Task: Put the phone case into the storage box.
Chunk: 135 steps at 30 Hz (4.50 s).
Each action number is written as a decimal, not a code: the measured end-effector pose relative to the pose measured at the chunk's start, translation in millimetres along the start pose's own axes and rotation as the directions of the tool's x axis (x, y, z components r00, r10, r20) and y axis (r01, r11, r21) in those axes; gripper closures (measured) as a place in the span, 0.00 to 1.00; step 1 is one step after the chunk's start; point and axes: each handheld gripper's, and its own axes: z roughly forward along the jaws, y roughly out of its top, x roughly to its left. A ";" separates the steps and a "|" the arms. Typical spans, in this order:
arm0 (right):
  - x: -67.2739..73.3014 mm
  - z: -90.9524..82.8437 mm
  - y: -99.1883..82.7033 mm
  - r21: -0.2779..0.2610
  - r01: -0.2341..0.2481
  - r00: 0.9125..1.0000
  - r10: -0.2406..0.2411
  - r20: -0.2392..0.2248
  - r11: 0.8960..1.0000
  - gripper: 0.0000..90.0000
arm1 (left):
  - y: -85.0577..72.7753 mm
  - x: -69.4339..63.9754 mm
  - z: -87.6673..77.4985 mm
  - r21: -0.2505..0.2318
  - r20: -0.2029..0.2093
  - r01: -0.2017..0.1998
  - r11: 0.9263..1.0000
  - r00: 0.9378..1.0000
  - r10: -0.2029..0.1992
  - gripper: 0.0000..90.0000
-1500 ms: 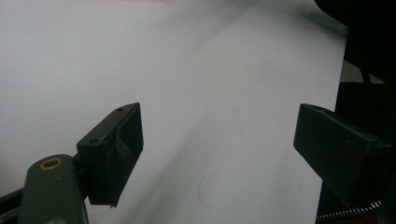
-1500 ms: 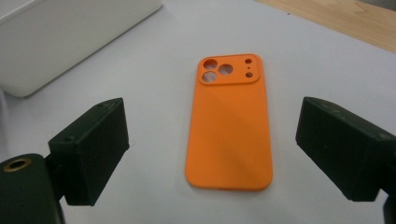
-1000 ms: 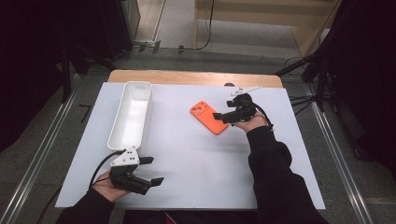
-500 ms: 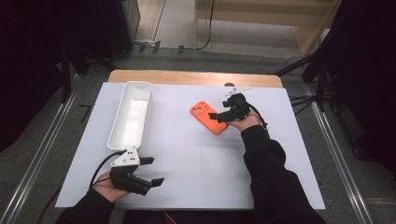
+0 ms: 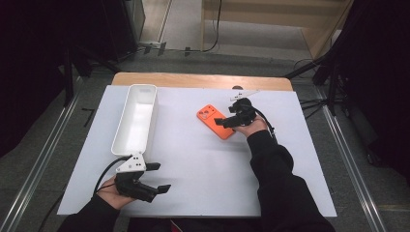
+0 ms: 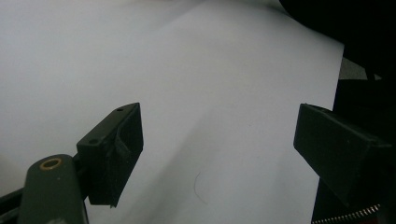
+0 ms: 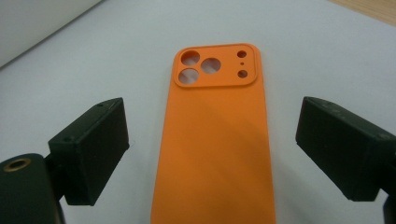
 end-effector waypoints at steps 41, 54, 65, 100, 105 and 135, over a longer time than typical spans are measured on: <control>3.2 36.3 -17.8 0.078 0.022 0.999 -0.025 0.038 0.997 0.09 | -0.8 -0.9 -0.9 0.000 -0.001 0.004 1.000 1.000 -0.004 0.18; 9.7 38.8 -21.8 0.059 0.057 0.992 -0.063 0.108 0.997 0.13 | -0.8 -0.9 -1.1 0.000 -0.002 0.004 1.000 1.000 -0.004 0.18; 13.8 39.7 -24.5 0.059 0.092 0.986 -0.099 0.133 0.994 0.15 | -0.9 -1.0 -1.2 0.000 -0.005 0.003 1.000 1.000 -0.003 0.18; 5.3 15.9 -16.3 0.017 -0.024 0.999 0.024 0.037 1.000 0.16 | 0.9 -1.1 1.6 0.010 -0.005 0.011 1.000 1.000 -0.011 0.18; 5.3 5.1 -14.3 -0.005 -0.054 0.998 0.054 0.011 0.999 0.16 | 3.7 -2.6 2.0 0.010 0.003 0.010 1.000 1.000 -0.010 0.18; 18.9 -40.7 -24.4 -0.041 -0.140 0.990 0.139 -0.038 0.989 0.16 | 27.0 -5.3 14.5 0.008 0.051 0.081 0.997 0.995 -0.081 0.17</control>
